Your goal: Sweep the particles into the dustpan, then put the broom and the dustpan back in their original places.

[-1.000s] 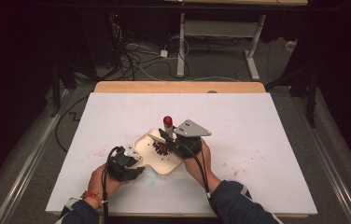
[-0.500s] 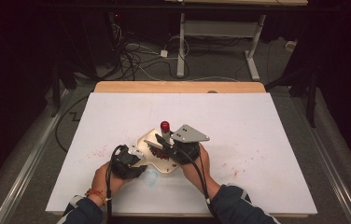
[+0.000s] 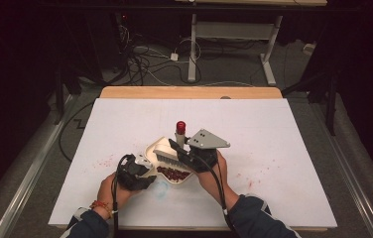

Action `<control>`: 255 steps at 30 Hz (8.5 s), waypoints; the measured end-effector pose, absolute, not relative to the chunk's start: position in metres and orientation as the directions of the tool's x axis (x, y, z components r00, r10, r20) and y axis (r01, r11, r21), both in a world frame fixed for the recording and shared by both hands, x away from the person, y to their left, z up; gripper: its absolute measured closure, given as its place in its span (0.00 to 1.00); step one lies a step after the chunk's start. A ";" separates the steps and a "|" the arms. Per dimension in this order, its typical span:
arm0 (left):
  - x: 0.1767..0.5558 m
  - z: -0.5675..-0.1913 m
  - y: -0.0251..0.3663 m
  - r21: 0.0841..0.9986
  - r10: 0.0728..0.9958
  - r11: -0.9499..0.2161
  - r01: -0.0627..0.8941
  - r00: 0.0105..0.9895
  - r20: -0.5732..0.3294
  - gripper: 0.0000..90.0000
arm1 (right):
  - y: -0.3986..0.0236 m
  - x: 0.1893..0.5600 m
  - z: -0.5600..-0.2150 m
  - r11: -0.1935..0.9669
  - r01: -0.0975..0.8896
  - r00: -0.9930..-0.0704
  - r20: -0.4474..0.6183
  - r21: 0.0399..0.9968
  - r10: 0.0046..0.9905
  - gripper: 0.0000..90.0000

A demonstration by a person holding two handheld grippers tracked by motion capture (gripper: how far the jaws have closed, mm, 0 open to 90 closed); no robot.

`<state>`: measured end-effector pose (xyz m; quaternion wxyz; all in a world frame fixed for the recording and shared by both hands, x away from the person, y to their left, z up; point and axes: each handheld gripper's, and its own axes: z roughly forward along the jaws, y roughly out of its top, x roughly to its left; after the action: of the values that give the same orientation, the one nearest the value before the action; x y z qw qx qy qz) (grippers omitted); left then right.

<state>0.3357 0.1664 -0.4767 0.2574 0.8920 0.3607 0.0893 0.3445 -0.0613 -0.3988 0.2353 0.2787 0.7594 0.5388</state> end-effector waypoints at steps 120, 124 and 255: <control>0.311 -0.477 0.208 0.555 0.730 -0.545 0.628 0.681 -0.054 0.70 | -0.158 0.349 -0.366 0.181 0.015 -0.685 -0.122 0.983 0.719 0.78; 0.309 -0.479 0.214 0.553 0.736 -0.545 0.631 0.675 -0.045 0.70 | -0.180 0.349 -0.367 0.189 0.023 -0.658 -0.127 0.982 0.742 0.78; 0.294 -0.480 0.214 0.770 0.774 -0.440 0.462 0.629 0.065 0.24 | -0.245 0.450 -0.425 0.269 0.417 -0.444 -0.064 0.868 0.894 0.35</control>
<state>0.2939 0.2139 -0.4802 0.3725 0.8222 0.3759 0.2096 0.4499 -0.2447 -0.4248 0.2885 0.4412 0.7425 0.4133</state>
